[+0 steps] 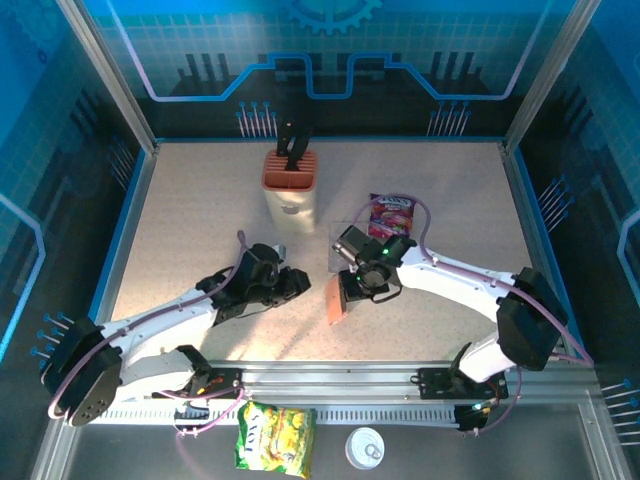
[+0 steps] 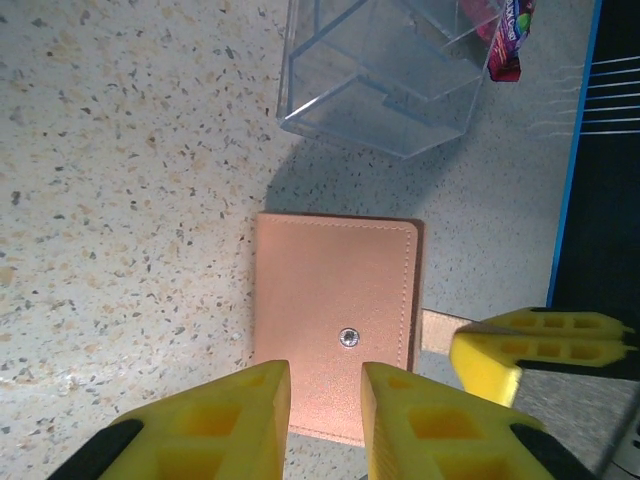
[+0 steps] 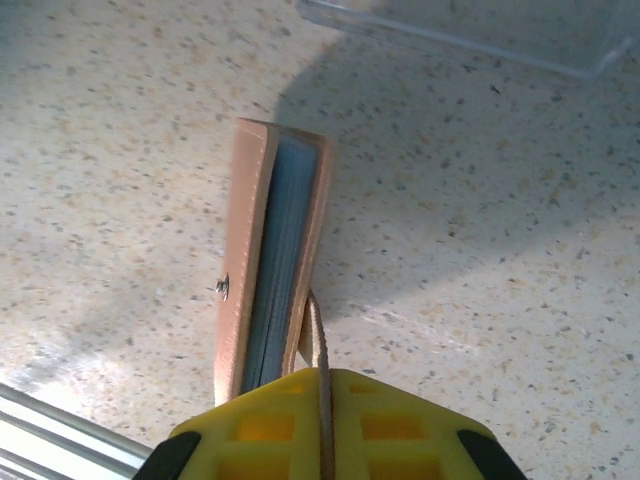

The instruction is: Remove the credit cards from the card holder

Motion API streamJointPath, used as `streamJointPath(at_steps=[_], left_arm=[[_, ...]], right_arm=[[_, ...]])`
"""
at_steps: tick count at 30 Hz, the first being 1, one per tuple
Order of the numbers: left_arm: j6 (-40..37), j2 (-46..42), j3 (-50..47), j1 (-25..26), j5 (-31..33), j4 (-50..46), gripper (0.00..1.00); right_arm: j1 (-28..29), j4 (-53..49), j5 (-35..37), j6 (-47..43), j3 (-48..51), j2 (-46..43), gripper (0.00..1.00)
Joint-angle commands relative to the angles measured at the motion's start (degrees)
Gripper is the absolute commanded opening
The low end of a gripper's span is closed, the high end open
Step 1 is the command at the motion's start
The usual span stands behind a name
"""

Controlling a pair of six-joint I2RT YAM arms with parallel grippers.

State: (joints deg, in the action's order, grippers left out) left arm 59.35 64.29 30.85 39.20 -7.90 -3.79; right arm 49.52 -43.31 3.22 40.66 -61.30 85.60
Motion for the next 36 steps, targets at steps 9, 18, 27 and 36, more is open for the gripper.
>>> streamJointPath(at_steps=[9, 18, 27, 36], left_arm=[[-3.6, -2.2, -0.9, -0.7, 0.5, -3.4, 0.25], [-4.0, 0.3, 0.1, -0.7, -0.1, -3.1, 0.24], [-2.6, 7.1, 0.2, 0.0, -3.0, 1.5, 0.19], [-1.1, 12.3, -0.9, 0.6, -4.0, 6.3, 0.11]], right_arm=[[5.0, -1.7, -0.6, 2.4, -7.7, 1.6, 0.06], [3.7, -4.7, 2.6, 0.1, -7.0, 1.4, 0.06], [-0.9, -2.4, 2.4, -0.8, 0.5, -1.6, 0.07], [-4.1, -0.5, 3.0, -1.5, 6.6, -3.2, 0.08]])
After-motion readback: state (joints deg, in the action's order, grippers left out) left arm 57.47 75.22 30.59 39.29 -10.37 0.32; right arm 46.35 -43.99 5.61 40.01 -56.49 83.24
